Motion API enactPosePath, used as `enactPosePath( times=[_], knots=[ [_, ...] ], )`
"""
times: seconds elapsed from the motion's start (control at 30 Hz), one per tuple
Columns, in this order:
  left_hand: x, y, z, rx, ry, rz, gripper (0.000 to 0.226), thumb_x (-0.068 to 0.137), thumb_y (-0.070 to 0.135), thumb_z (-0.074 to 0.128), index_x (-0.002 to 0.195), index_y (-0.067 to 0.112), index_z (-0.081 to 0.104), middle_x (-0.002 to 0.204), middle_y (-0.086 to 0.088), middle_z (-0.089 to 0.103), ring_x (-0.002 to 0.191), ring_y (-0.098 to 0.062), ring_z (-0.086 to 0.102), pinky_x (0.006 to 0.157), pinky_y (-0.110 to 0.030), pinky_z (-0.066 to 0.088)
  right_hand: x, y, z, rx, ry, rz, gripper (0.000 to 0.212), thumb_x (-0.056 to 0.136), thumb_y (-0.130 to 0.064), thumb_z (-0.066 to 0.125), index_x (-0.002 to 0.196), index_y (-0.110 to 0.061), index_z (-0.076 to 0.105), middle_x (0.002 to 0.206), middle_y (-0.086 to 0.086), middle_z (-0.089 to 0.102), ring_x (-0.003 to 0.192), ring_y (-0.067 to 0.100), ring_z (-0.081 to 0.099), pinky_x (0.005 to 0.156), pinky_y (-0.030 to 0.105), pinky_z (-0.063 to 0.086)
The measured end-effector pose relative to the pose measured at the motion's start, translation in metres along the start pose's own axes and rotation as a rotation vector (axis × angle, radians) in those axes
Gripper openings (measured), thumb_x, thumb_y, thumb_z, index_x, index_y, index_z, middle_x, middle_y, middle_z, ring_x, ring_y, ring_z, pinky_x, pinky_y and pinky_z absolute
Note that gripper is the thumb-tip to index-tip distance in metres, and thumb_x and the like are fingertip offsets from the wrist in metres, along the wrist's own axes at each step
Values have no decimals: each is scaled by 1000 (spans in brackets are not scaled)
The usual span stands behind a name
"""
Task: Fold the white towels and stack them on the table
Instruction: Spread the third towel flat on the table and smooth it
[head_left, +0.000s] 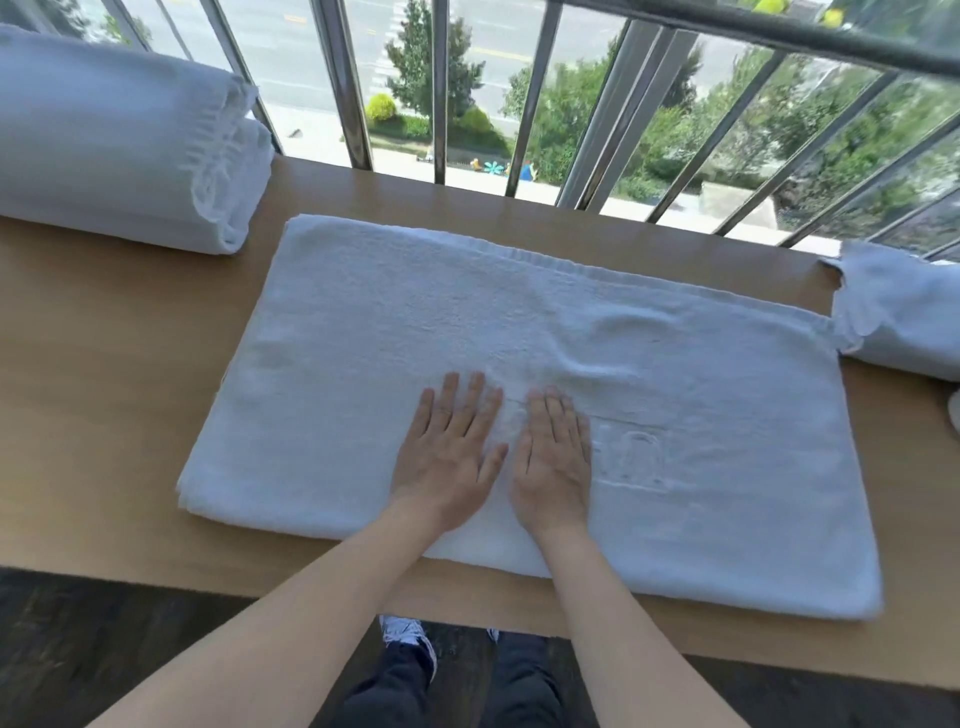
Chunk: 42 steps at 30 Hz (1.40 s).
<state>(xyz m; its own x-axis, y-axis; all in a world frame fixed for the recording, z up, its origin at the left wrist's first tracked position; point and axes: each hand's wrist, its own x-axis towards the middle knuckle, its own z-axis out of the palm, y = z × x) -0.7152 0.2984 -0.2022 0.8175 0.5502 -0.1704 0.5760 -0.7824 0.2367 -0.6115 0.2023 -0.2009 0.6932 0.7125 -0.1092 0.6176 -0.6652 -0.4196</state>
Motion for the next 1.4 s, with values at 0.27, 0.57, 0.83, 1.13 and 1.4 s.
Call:
enactPosePath(
  times=[0.27, 0.57, 0.83, 1.13, 1.4],
  knots=[
    [54, 70, 15, 22, -2, 45, 68, 99, 51, 0, 160, 21, -2, 166, 0, -17, 147, -22, -32, 120, -42, -20, 43, 91, -48, -153, -58, -20, 53, 104, -33, 25, 157, -37, 23, 167, -6, 9, 154, 14, 3, 124, 38, -8],
    [69, 139, 22, -28, -24, 28, 73, 99, 51, 17, 159, 10, 4, 167, -7, -7, 154, -28, -13, 125, -47, -4, 150, 121, -82, -80, -100, 57, 53, 104, -49, 19, 156, -46, 14, 168, -7, 1, 154, 18, -8, 119, 48, -17],
    [73, 139, 19, 6, 8, 3, 77, 95, 48, 41, 156, 3, 26, 166, -13, 17, 154, -30, 13, 122, -50, 20, 218, 130, -90, -233, -175, -33, 52, 105, -47, 18, 157, -46, 10, 169, -5, 1, 154, 18, -8, 122, 49, -12],
    [75, 138, 22, 19, 42, -7, 81, 91, 48, 46, 156, 4, 27, 165, -11, 21, 154, -26, 16, 122, -49, 23, 210, 142, -86, -286, -171, -287, 53, 105, -47, 18, 157, -43, 10, 168, -6, 6, 155, 18, 0, 123, 44, -8],
    [77, 137, 23, 26, 22, -15, 80, 90, 50, 41, 157, 8, 27, 165, -10, 20, 153, -28, 19, 120, -52, 25, 116, 177, -96, -211, -92, -137, 61, 102, -50, 20, 160, -33, 13, 168, -4, 3, 155, 20, -1, 123, 44, -10]
  ],
)
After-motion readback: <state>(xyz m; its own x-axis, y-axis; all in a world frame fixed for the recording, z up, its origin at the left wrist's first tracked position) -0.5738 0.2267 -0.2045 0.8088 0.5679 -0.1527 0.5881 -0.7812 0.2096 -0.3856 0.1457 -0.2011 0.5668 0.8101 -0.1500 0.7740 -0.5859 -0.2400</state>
